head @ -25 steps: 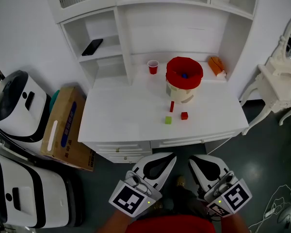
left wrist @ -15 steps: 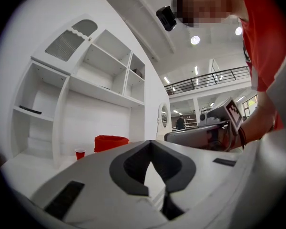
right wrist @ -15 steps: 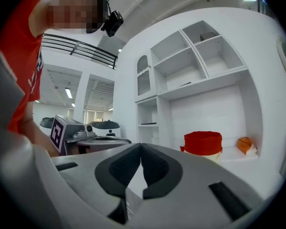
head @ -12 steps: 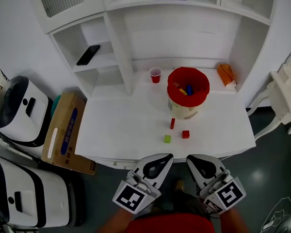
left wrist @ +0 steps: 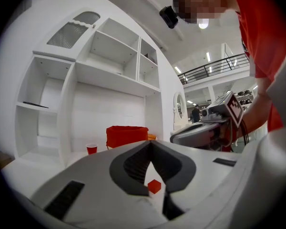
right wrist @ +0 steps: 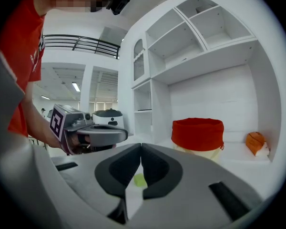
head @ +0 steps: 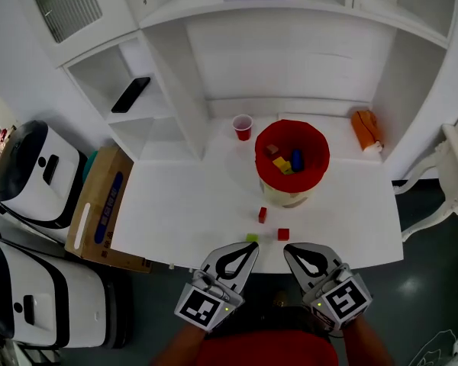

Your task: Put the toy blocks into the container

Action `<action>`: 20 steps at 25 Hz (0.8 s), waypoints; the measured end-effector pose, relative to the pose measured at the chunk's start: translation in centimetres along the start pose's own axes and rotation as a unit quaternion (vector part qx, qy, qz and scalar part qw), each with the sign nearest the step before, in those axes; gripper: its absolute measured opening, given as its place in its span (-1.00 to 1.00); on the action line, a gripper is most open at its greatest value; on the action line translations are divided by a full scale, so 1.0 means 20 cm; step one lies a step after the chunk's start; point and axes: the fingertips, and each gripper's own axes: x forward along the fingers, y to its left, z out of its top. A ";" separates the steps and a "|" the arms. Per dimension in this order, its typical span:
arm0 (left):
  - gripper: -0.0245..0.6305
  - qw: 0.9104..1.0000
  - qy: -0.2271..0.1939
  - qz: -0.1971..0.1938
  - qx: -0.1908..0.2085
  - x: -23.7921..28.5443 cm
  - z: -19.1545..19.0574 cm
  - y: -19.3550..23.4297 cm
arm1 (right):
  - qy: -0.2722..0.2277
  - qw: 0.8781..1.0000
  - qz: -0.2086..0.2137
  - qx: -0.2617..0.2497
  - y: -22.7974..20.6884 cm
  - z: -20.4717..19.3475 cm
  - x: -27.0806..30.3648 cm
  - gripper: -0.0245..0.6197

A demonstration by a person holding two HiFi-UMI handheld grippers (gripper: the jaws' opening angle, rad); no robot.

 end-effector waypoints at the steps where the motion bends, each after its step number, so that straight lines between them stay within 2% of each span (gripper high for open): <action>1: -0.86 1.000 0.002 0.000 0.000 0.02 -0.01 0.01 | 0.006 1.000 0.000 0.001 -0.03 -0.03 0.01 -0.84; 5: -0.86 1.000 0.007 -0.003 -0.005 0.06 -0.01 0.06 | 0.038 0.999 -0.001 0.011 -0.11 -0.13 0.07 -0.84; 10: -0.86 1.000 0.012 -0.012 -0.012 0.09 -0.03 0.12 | 0.110 0.994 0.003 -0.005 -0.17 -0.32 0.16 -0.58; 14: -0.86 1.000 0.019 -0.016 -0.016 0.10 -0.05 0.15 | 0.187 0.982 0.023 -0.027 -0.19 -0.50 0.26 -0.31; 20: -0.86 0.999 0.030 -0.013 -0.023 0.07 -0.08 0.20 | 0.274 0.957 0.034 -0.092 -0.24 -0.70 0.37 -0.20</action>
